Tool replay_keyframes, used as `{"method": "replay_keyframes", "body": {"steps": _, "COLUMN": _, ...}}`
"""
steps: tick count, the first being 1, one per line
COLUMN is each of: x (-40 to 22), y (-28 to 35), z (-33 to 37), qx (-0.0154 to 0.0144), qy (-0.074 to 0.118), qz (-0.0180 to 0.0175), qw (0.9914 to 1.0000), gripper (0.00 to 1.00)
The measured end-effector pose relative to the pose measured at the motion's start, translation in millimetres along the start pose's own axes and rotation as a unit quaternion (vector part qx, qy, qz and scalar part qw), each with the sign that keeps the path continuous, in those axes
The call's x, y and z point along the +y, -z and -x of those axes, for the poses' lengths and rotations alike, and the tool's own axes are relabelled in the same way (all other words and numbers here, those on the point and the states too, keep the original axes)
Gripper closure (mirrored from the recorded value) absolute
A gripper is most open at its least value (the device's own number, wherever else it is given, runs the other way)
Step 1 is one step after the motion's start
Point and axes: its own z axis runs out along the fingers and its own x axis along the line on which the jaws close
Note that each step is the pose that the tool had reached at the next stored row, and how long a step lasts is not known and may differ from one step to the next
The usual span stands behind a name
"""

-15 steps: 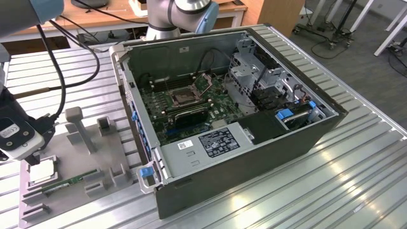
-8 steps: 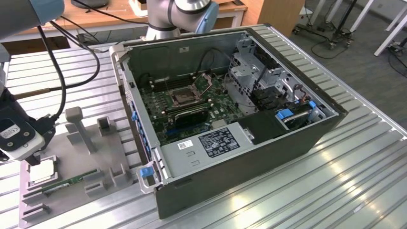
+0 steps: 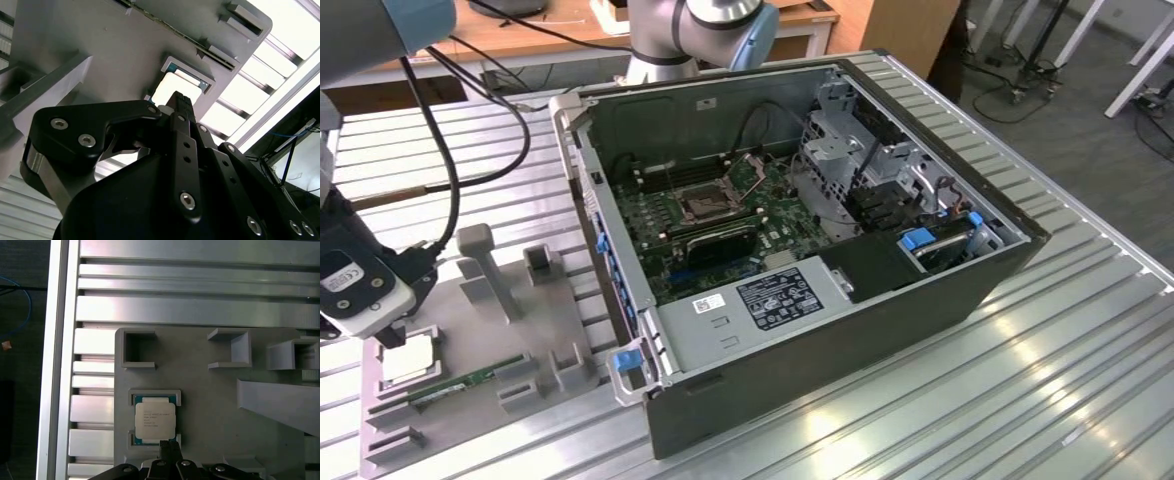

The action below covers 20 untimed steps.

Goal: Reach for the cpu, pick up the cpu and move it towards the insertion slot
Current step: 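Pick up the cpu and move it towards the insertion slot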

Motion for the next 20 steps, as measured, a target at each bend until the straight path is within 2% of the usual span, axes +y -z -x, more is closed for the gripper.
{"method": "replay_keyframes", "body": {"steps": 13, "x": 0.0, "y": -1.0, "z": 0.0, "qx": 0.0000, "qy": 0.000, "qz": 0.0000, "qw": 1.00000, "gripper": 0.89}}
{"method": "replay_keyframes", "body": {"steps": 20, "x": -0.3, "y": -7.1, "z": -0.4, "qx": 0.0001, "qy": 0.000, "qz": 0.0000, "qw": 1.00000, "gripper": 0.89}}
